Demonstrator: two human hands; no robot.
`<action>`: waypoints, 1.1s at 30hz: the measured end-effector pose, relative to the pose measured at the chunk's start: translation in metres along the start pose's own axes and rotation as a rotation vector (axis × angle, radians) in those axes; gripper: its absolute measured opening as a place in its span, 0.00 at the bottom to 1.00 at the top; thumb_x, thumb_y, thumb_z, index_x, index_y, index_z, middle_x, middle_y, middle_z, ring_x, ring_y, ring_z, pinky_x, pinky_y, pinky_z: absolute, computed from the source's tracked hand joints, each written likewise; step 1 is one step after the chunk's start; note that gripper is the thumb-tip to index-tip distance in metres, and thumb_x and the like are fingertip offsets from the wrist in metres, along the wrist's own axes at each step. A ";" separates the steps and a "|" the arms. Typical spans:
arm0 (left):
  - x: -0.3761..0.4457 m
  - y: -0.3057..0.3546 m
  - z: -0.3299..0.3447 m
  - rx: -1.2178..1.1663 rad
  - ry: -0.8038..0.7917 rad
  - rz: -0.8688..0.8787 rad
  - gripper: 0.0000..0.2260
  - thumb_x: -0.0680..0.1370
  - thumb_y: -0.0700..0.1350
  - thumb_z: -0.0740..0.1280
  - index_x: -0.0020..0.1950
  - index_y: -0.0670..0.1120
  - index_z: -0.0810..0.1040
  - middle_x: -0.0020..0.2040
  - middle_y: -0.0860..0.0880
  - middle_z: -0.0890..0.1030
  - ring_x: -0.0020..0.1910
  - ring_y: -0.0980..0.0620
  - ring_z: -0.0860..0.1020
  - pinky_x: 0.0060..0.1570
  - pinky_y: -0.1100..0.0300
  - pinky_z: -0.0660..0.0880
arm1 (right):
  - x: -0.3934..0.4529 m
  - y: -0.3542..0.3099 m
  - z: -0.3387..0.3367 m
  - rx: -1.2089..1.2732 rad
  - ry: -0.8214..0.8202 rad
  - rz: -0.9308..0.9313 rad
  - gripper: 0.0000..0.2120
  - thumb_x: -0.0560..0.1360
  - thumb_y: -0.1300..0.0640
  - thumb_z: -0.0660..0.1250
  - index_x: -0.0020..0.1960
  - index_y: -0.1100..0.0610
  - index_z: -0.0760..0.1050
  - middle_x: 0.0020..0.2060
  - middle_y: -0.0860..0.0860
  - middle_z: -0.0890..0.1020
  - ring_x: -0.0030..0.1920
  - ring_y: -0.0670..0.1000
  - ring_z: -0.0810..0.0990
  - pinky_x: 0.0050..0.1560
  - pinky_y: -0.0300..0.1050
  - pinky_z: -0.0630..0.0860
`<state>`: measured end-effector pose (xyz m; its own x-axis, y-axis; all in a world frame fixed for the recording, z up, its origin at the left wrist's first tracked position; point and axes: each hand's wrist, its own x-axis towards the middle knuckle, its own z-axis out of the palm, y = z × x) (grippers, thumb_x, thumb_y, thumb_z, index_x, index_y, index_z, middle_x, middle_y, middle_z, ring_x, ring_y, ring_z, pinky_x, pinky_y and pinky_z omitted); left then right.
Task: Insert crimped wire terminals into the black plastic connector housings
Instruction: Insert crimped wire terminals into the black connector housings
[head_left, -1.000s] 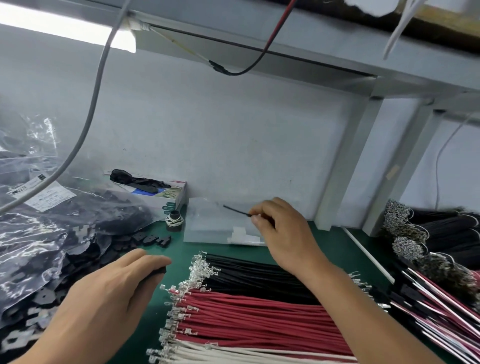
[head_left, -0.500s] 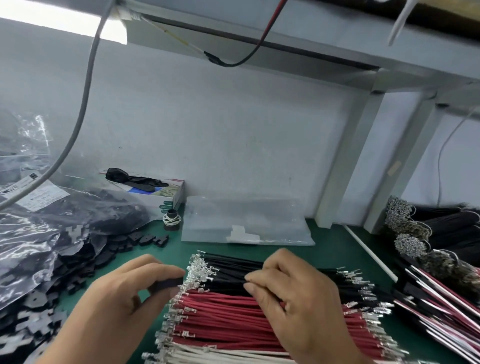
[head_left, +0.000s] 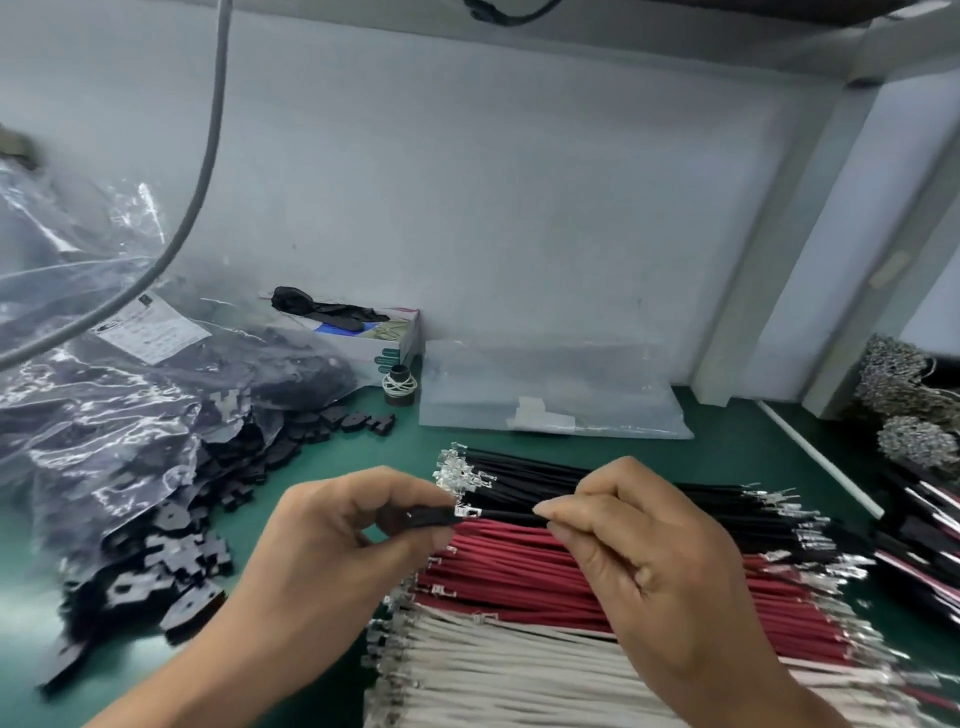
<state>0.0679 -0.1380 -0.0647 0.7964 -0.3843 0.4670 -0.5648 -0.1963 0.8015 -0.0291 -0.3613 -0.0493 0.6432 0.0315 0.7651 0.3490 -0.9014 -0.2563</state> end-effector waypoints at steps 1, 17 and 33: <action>0.000 0.001 0.001 -0.016 0.000 -0.003 0.10 0.67 0.48 0.80 0.45 0.62 0.87 0.39 0.55 0.87 0.36 0.57 0.84 0.37 0.68 0.78 | -0.001 -0.001 0.000 0.015 -0.007 0.004 0.10 0.80 0.51 0.66 0.51 0.52 0.86 0.40 0.45 0.78 0.36 0.46 0.75 0.33 0.41 0.74; 0.000 0.006 -0.003 -0.174 -0.189 -0.027 0.09 0.70 0.44 0.76 0.46 0.57 0.89 0.41 0.48 0.86 0.36 0.55 0.82 0.35 0.63 0.77 | -0.001 -0.006 0.000 0.172 -0.208 0.154 0.09 0.77 0.52 0.67 0.50 0.50 0.85 0.41 0.42 0.78 0.44 0.46 0.79 0.42 0.39 0.76; -0.003 0.008 0.000 -0.075 -0.187 0.005 0.08 0.71 0.46 0.77 0.47 0.58 0.88 0.39 0.53 0.85 0.34 0.56 0.80 0.36 0.65 0.76 | -0.006 -0.009 0.010 0.108 -0.209 0.086 0.09 0.79 0.48 0.66 0.47 0.51 0.83 0.42 0.41 0.78 0.43 0.45 0.80 0.41 0.45 0.77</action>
<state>0.0612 -0.1386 -0.0600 0.7355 -0.5474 0.3992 -0.5454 -0.1289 0.8282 -0.0292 -0.3496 -0.0570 0.7966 0.0552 0.6020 0.3503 -0.8537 -0.3853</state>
